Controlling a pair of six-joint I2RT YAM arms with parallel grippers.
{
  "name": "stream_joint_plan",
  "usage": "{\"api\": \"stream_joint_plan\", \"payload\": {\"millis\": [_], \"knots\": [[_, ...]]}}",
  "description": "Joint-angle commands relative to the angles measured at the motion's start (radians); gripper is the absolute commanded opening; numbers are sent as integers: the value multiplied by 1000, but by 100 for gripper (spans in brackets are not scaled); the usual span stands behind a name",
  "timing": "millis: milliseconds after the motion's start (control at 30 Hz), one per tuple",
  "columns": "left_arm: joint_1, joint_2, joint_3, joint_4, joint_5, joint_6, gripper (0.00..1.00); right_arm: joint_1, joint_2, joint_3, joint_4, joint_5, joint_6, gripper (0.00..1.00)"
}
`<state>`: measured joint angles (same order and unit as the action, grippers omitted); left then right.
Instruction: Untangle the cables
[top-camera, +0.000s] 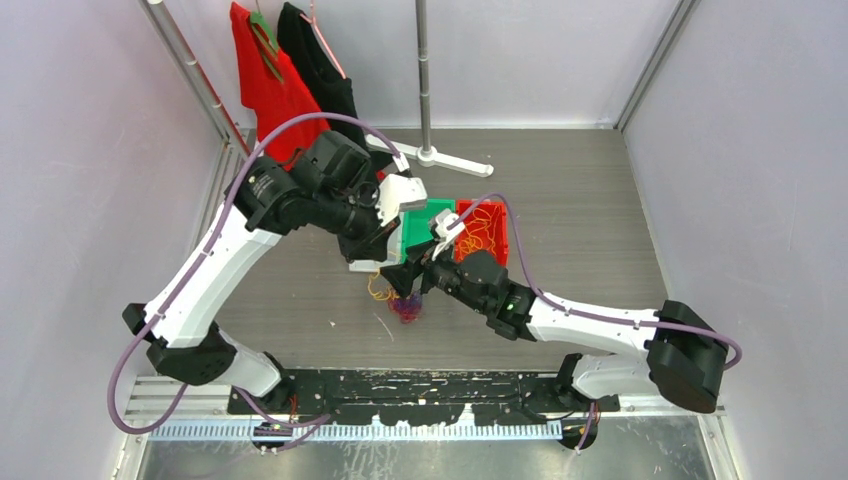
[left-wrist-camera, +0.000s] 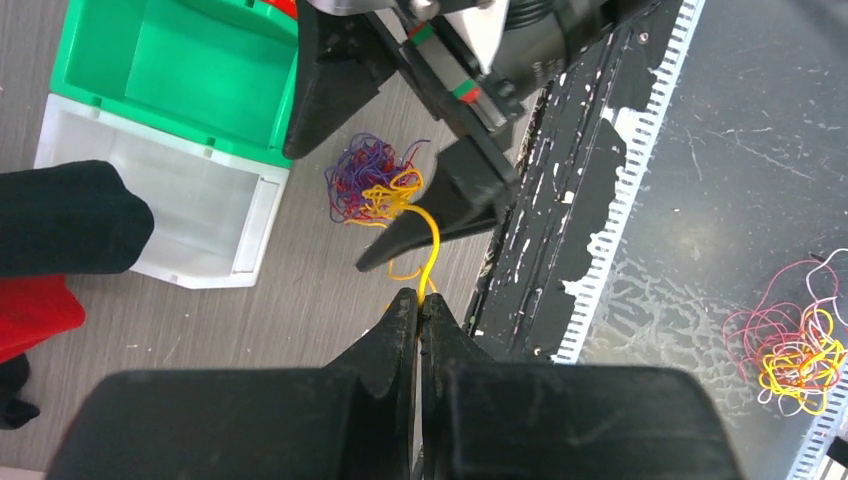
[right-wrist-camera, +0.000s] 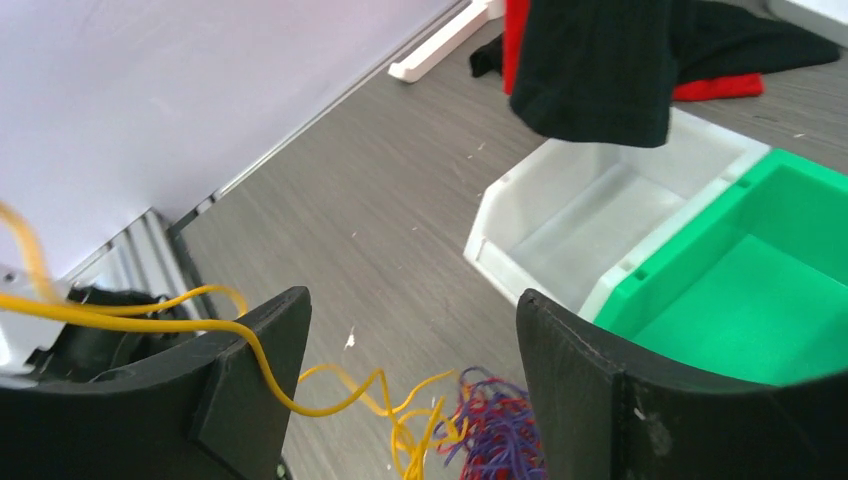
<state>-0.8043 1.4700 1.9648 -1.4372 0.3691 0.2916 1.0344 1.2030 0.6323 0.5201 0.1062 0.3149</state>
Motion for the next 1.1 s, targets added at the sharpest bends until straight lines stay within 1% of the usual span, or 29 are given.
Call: {"api": "stream_joint_plan", "payload": {"millis": [0,133,267,500,667,867,933,1067], "knots": [[-9,1,94,-62,54,5,0,7,32,30,141,137,-11,79],[-12,24,191,-81,86,16,0,7,81,20,181,175,4,78],[-14,42,279,-89,108,31,0,9,143,13,224,165,37,78],[-18,47,368,-73,223,40,0,9,232,7,301,159,76,79],[-18,38,414,9,200,26,0,20,278,-31,330,164,104,79],[-18,-7,409,183,169,-19,0,50,310,-118,387,200,135,79],[-19,-13,424,218,156,-28,0,64,313,-147,391,240,141,79],[-18,-15,464,271,135,-41,0,81,320,-193,405,273,153,78]]}}
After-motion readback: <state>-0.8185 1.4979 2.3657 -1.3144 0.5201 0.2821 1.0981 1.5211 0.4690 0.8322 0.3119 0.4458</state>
